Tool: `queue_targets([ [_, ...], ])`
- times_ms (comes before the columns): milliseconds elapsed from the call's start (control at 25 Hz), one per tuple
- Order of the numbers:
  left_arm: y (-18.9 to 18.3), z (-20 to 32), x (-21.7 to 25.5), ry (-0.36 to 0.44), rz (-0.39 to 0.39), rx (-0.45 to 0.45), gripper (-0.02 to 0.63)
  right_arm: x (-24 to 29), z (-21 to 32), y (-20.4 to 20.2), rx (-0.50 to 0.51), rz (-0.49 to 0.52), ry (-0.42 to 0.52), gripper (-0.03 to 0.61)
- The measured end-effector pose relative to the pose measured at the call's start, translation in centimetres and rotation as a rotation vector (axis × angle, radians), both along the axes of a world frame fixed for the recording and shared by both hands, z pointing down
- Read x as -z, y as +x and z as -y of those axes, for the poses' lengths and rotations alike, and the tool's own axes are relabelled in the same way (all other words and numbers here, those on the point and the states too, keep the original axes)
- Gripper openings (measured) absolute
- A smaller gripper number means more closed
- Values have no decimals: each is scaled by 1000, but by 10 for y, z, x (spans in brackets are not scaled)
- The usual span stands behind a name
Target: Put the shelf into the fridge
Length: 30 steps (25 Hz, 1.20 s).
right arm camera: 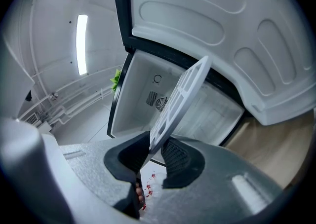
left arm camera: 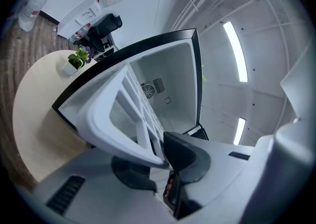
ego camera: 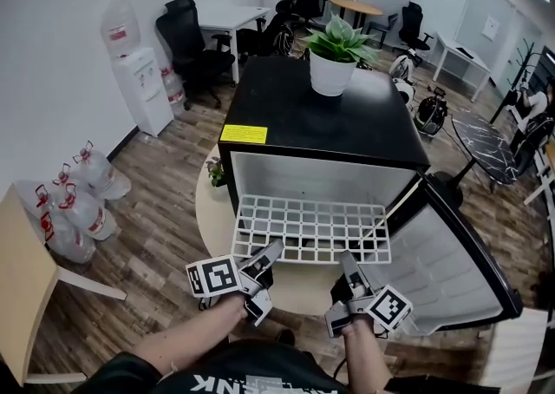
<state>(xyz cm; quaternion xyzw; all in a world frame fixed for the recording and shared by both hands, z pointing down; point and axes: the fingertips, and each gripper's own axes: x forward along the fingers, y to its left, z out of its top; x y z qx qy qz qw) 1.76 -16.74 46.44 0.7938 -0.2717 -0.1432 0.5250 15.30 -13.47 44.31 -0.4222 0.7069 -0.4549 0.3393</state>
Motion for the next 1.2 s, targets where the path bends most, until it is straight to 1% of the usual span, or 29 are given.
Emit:
queue_targets([
  [160, 0, 3, 1, 3, 6, 2, 57, 0, 4, 0, 8, -6, 15, 71],
  [560, 7, 10, -2, -4, 8, 7, 57, -2, 13, 7, 11, -3, 17, 71],
  [1200, 4, 19, -2, -11, -7, 38, 57, -6, 22, 9, 6, -28, -3, 67],
])
